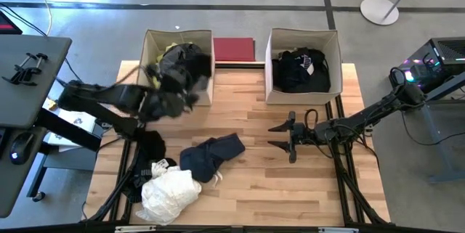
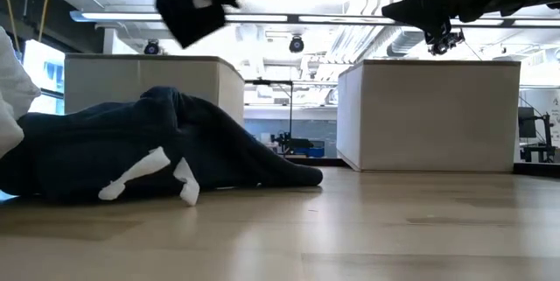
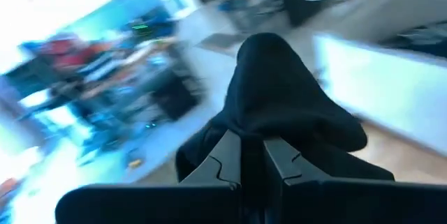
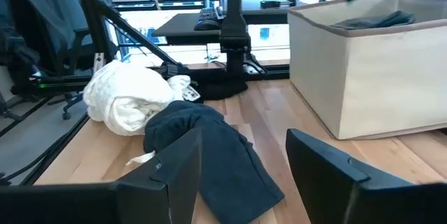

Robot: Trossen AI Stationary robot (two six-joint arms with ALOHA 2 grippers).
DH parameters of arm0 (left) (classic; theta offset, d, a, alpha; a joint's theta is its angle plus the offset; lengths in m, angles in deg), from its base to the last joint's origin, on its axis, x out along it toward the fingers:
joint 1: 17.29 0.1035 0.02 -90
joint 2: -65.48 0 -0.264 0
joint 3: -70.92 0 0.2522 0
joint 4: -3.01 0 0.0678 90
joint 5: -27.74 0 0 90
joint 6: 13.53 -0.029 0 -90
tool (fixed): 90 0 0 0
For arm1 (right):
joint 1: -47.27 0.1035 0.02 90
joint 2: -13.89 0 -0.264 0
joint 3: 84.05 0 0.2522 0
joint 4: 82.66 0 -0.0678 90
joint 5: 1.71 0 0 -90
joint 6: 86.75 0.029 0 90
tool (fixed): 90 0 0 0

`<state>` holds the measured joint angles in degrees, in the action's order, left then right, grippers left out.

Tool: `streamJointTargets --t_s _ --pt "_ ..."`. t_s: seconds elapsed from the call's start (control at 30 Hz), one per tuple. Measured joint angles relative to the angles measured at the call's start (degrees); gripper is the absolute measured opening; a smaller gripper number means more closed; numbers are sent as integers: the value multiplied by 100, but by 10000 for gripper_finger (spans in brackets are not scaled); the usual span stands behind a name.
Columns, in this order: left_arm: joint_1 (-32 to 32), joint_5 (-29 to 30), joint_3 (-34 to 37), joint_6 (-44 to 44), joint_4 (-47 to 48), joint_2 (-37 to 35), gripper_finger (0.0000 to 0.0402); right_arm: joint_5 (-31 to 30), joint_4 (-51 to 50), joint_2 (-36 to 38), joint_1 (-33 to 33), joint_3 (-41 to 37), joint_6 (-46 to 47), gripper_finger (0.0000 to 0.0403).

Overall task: Sort clothes
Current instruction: Put the black shorts into the right brown laundry organizer

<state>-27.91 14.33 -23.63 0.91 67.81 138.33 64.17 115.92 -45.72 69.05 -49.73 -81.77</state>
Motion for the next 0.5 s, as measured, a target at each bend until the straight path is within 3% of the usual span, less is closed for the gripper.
streamJointTargets --t_s 0.13,0.37,0.5 --pt "1048 -274 65 -355 22 -50 1 -127 1 0 -2 0 -2 197" --pt "3341 -1859 1174 -607 -178 -45 1 -128 0 0 -2 0 15 197" --pt "4394 -3328 2203 -452 -1085 -44 1 -128 -45 0 -2 0 15 197"
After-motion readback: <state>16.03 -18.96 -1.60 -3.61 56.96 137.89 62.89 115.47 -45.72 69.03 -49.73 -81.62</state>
